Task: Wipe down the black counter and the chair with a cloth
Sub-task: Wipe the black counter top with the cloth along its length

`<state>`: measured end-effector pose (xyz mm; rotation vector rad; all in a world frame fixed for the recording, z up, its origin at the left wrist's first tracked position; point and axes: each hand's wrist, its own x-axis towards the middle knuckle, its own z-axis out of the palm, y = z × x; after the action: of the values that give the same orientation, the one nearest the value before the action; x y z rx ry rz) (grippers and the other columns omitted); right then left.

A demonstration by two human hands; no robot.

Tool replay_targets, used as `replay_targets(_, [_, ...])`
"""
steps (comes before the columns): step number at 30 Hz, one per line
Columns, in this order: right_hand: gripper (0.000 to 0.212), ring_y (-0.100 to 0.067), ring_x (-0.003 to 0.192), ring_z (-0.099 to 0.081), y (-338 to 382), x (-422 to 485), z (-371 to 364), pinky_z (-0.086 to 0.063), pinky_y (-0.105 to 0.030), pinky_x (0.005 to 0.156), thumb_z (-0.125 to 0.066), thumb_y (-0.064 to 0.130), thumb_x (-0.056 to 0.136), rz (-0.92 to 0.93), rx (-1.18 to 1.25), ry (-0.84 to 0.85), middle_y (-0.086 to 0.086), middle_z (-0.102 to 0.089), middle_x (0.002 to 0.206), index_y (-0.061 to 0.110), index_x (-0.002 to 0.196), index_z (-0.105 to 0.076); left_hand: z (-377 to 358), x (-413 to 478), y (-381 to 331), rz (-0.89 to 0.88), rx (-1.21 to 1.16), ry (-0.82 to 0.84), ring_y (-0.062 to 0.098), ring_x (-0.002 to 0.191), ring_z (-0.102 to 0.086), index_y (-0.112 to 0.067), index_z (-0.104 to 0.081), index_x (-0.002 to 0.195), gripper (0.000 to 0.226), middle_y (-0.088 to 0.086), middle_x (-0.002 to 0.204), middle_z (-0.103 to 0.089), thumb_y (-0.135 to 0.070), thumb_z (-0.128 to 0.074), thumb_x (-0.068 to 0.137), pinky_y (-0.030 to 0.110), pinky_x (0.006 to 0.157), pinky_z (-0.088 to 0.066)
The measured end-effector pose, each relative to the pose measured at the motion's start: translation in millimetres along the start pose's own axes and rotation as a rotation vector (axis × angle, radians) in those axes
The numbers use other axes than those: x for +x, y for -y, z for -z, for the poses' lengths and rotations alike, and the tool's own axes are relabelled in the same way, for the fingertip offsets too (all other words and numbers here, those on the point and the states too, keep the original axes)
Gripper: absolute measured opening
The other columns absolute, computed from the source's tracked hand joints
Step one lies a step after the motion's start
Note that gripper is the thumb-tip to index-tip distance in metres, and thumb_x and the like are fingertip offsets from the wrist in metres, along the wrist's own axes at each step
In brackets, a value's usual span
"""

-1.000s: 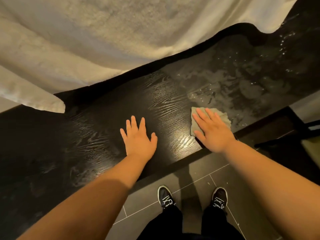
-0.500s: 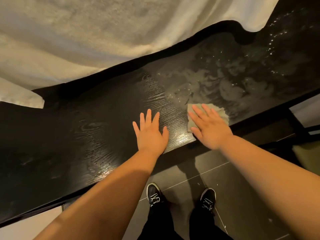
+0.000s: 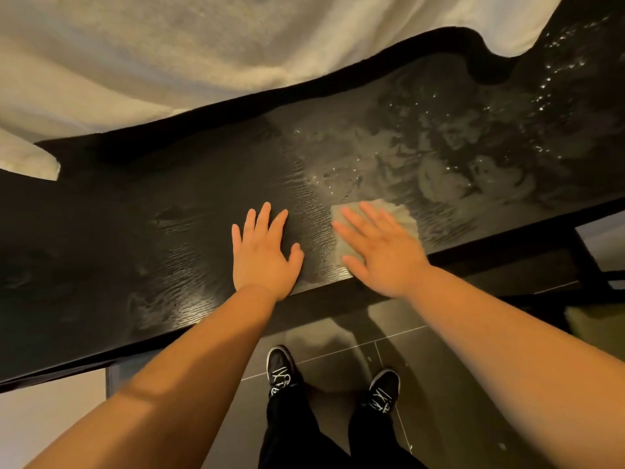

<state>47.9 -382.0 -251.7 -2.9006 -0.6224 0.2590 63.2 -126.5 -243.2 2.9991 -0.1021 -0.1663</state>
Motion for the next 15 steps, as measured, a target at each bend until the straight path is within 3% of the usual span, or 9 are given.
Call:
replay_targets(3, [0.07, -0.037, 0.158, -0.014, -31.7, -6.7, 11.3, -0.02, -0.06, 0.125, -0.029, 0.057, 0.103, -0.145, -0.029, -0.013, -0.006, -0.023, 0.171, 0.021, 0.164, -0.028, -2.1, 0.7, 0.5, -0.001, 0.011, -0.011, 0.03, 0.161, -0.014, -0.033, -0.033, 0.162, 0.07, 0.002, 0.174, -0.022, -0.056, -0.044, 0.097, 0.058, 0.13, -0.012])
replay_targets(6, [0.071, -0.04, 0.158, -0.009, -3.2, 1.1, 10.3, -0.014, -0.059, 0.126, -0.031, 0.053, 0.102, -0.251, -0.004, -0.035, -0.008, -0.02, 0.171, 0.019, 0.163, -0.027, -1.2, 0.9, -0.3, 0.007, 0.014, -0.008, 0.03, 0.161, -0.014, -0.034, -0.033, 0.162, 0.071, 0.002, 0.174, -0.022, -0.058, -0.042, 0.096, 0.058, 0.13, -0.012])
replay_targets(11, [0.072, -0.029, 0.161, -0.002, 55.9, 6.7, -4.3, -0.006, -0.052, 0.129, -0.041, 0.054, 0.098, 0.041, 0.105, 0.029, 0.001, -0.017, 0.173, 0.027, 0.163, -0.03, 1.6, 1.1, 0.5, 0.06, -0.029, -0.011, 0.028, 0.162, -0.01, -0.028, -0.032, 0.163, 0.075, 0.005, 0.175, -0.017, -0.058, -0.05, 0.096, 0.053, 0.132, -0.009])
replay_targets(15, [0.082, -0.022, 0.161, -0.002, 10.6, 3.0, 1.8, -0.009, -0.049, 0.13, -0.046, 0.061, 0.093, 0.022, 0.103, 0.043, 0.003, -0.007, 0.175, 0.03, 0.165, -0.021, 1.1, 1.2, -0.8, 0.113, -0.081, -0.028, 0.03, 0.162, -0.009, -0.024, -0.033, 0.163, 0.078, 0.008, 0.175, -0.017, -0.056, -0.055, 0.096, 0.051, 0.132, -0.007])
